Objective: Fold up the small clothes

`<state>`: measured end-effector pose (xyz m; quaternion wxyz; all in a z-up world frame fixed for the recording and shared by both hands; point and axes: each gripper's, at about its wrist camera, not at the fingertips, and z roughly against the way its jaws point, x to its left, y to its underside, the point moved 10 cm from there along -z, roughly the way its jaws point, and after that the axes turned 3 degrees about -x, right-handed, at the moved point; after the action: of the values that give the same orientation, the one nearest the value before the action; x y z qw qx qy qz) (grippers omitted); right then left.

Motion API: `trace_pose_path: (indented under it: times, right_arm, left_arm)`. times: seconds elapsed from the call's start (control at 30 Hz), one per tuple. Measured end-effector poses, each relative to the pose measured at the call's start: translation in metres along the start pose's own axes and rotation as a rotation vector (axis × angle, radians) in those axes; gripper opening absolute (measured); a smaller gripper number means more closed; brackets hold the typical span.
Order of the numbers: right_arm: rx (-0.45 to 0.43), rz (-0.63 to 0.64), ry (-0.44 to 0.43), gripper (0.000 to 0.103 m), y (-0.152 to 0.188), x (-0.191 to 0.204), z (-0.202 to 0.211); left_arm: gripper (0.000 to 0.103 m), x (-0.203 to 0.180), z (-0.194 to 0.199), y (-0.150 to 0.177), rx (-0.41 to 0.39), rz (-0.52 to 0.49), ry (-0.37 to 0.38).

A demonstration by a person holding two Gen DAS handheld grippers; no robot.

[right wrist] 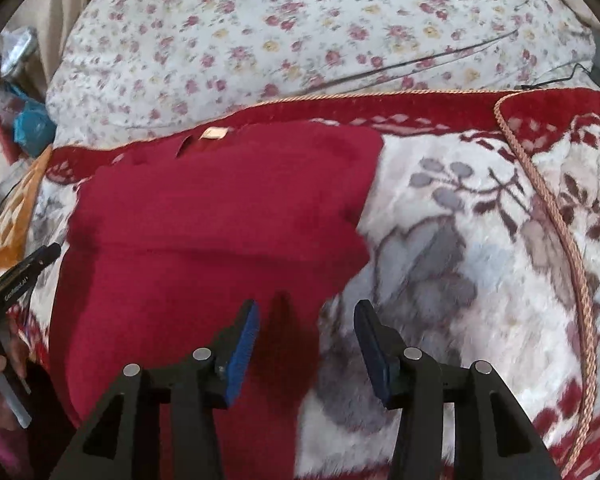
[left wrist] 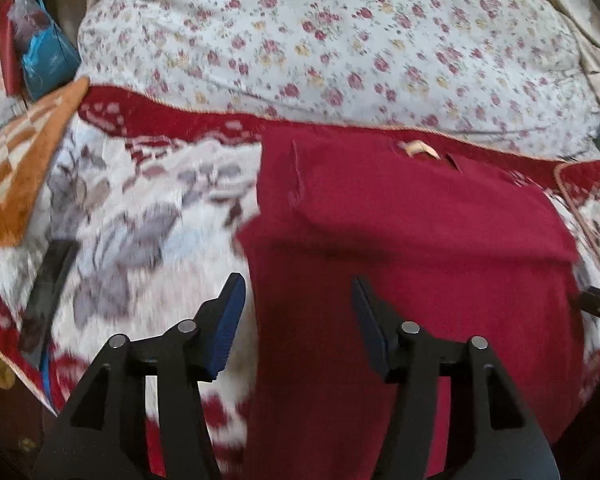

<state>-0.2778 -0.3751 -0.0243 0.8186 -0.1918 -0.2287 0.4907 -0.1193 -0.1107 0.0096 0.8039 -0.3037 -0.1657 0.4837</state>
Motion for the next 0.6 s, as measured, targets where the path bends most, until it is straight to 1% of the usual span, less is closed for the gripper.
trace_pose_path:
  times: [0.1,0.17,0.2,0.23,0.33,0.43,0.53,0.6]
  right_arm:
    - [0.026,0.027,-0.007,0.05,0.02,0.005,0.008]
    - [0.054,0.041,-0.02,0.054,0.037,0.006,0.012]
    - [0.071,0.049,-0.025,0.059,0.047,0.007,0.014]
    - [0.084,0.051,-0.031,0.06,0.057,0.007,0.016]
    - [0.149,0.041,-0.078,0.06,0.092,0.009,0.023]
    - [0.203,0.025,-0.142,0.06,0.124,0.013,0.034]
    - [0.251,0.041,-0.162,0.06,0.151,0.016,0.038]
    - [0.271,0.054,-0.159,0.06,0.162,0.016,0.037]
  left_arm:
    - [0.055,0.002,0.016,0.024,0.028,-0.015,0.027]
    - [0.055,0.007,0.024,0.042,0.057,-0.016,0.045]
    - [0.055,0.008,0.027,0.049,0.069,-0.014,0.052]
    - [0.055,0.01,0.031,0.059,0.09,-0.009,0.065]
    - [0.055,0.014,0.04,0.086,0.128,0.003,0.089]
    - [0.055,0.016,0.046,0.111,0.162,0.008,0.096]
    - [0.055,0.013,0.047,0.131,0.195,0.015,0.115]
    - [0.055,0.013,0.046,0.134,0.198,0.02,0.11]
